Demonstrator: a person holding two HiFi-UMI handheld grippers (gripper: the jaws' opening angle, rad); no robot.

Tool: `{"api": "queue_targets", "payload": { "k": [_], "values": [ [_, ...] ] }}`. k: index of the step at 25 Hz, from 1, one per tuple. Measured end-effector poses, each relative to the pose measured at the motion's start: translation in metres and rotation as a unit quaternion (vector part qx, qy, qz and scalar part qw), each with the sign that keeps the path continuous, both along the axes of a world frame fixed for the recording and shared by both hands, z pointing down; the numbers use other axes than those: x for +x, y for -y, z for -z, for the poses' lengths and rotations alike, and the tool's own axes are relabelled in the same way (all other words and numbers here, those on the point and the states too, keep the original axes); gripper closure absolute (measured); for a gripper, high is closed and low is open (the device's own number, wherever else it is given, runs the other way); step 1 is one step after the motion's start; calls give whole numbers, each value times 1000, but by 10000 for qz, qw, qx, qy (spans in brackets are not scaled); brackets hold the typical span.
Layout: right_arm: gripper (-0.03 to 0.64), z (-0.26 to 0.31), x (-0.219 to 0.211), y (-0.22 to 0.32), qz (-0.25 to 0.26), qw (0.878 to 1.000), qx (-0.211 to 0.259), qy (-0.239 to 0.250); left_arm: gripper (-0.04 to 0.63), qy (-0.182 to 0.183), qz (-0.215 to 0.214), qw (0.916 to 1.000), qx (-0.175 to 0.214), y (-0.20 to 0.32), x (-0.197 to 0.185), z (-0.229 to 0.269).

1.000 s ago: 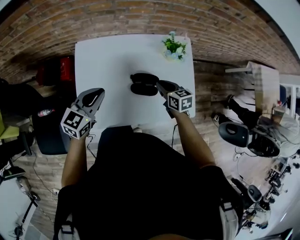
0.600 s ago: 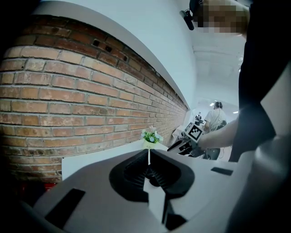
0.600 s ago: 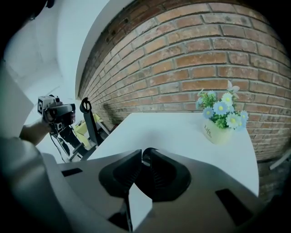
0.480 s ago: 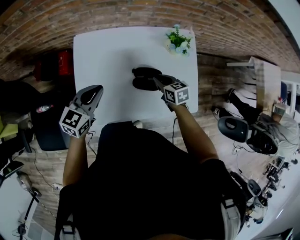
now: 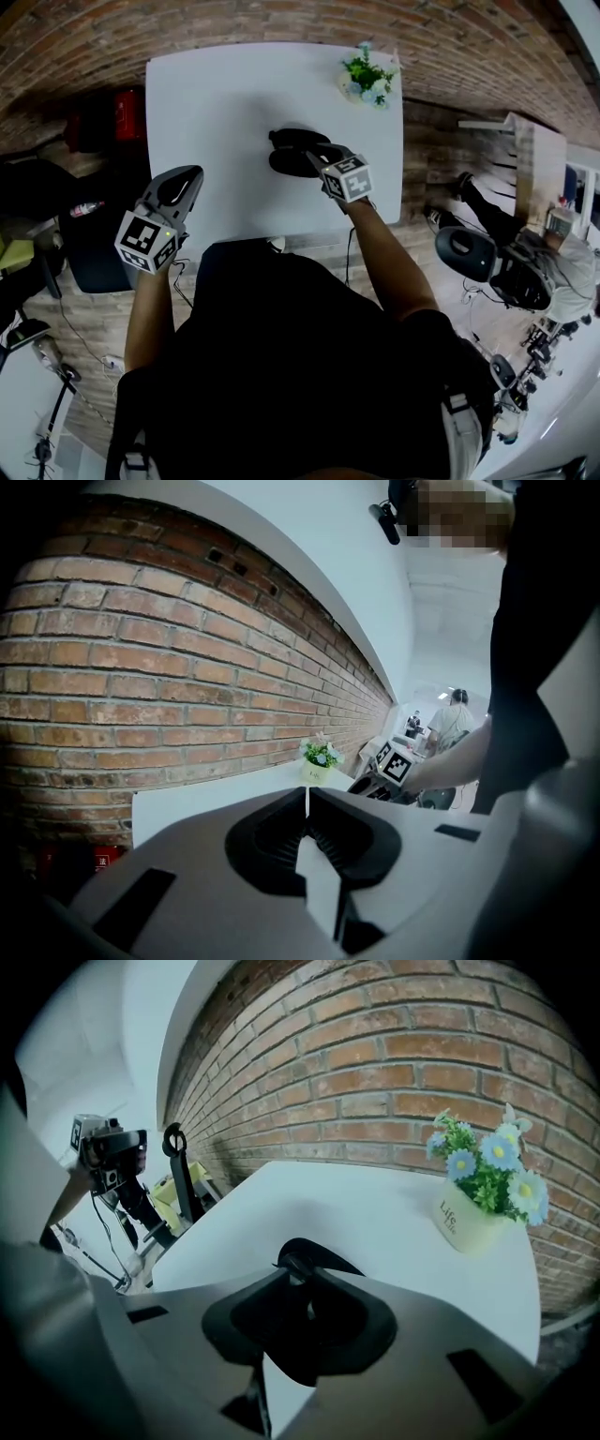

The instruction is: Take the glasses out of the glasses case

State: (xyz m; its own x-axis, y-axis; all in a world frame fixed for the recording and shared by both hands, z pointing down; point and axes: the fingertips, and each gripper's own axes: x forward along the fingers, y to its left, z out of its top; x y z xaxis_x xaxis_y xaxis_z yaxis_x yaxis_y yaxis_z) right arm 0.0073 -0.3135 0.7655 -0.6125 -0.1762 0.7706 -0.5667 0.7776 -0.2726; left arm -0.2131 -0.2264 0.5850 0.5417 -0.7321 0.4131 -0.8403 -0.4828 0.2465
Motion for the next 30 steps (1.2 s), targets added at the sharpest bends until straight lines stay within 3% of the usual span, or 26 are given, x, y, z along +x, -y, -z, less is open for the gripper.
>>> {"api": "queue_targets", "payload": {
  "k": [30],
  "values": [
    [524,-68,-18,10,1146,9910,176,-673,575,-111,104,9992,-357,15,-16,-34]
  ]
}}
